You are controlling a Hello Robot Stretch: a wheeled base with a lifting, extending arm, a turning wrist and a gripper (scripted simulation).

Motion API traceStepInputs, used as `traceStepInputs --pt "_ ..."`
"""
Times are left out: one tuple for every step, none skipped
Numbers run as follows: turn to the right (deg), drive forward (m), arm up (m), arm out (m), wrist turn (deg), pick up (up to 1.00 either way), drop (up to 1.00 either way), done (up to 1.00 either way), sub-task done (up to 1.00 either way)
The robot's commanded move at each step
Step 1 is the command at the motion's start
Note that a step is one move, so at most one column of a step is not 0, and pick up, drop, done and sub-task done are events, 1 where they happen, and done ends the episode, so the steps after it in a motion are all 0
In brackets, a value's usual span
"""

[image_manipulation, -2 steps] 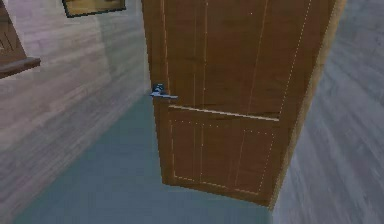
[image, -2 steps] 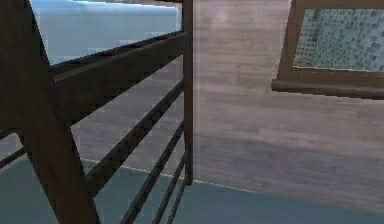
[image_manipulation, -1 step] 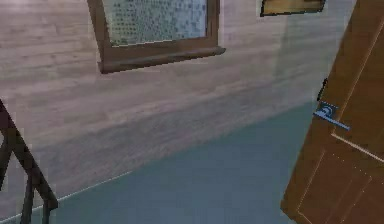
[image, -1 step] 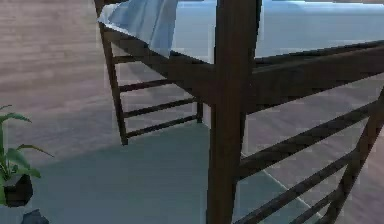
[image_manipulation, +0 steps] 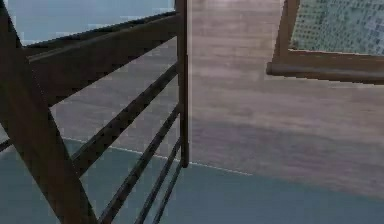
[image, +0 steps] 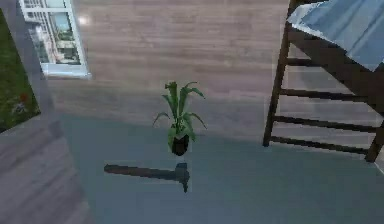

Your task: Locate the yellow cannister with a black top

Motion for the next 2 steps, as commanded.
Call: traceStepInputs --pt "-39.0 0.0 0.0 0.0 0.0 0.0 0.0 0.0 0.0" --pt "0.0 0.2 0.0 0.0 0.0 0.0 0.0 0.0 0.0"
